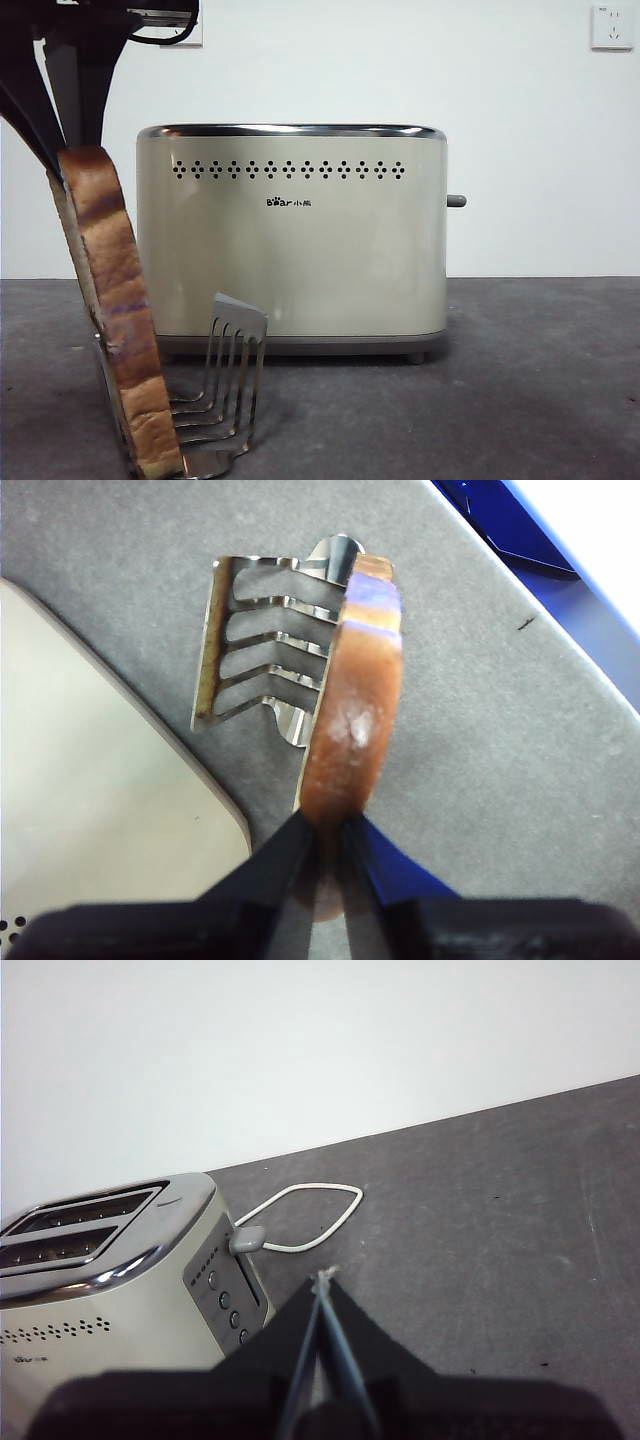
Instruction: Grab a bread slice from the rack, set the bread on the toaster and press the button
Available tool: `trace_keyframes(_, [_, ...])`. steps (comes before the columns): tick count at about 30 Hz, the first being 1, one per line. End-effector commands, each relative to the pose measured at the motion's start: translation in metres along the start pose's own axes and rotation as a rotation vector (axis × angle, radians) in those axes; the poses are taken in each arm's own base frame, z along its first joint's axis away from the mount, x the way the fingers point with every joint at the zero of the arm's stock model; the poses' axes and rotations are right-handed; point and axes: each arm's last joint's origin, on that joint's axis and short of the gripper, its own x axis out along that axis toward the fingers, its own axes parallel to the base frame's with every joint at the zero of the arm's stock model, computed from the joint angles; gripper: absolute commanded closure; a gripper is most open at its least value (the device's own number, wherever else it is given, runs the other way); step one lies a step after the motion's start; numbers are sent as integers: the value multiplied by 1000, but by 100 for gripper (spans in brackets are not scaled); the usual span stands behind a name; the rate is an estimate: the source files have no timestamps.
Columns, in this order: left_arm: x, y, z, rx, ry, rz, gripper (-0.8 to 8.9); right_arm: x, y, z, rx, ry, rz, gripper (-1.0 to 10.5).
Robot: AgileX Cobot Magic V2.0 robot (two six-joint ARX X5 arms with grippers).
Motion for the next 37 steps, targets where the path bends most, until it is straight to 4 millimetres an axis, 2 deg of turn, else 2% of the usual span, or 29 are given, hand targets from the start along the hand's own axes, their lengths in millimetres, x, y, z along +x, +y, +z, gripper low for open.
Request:
trace_keyframes(1, [-4, -1, -1, 8, -9, 31, 822, -1, 1, 2, 7, -11, 3, 950])
trace_keyframes(9, [-24, -10, -2, 0, -16, 119, 822, -1, 1, 2, 7, -11, 3, 950])
trace_keyframes(14, [-45, -21, -3, -28, -29, 207, 822, -1, 1, 1, 9, -2, 1, 950])
trace_keyframes(22, [-91, -33, -3, -282, -73, 394, 822, -1, 1, 1, 11, 10, 26, 950])
trace_keyframes(28, [-136, -24, -6, -594, -138, 506, 822, -1, 1, 1, 11, 11, 30, 950])
trace_keyframes(32, [-164, -9, -9, -719, -126, 570, 822, -1, 1, 0, 19, 12, 35, 950])
trace_keyframes(37, [-180, 20, -8, -790, -99, 555, 822, -1, 1, 0, 36, 13, 35, 950])
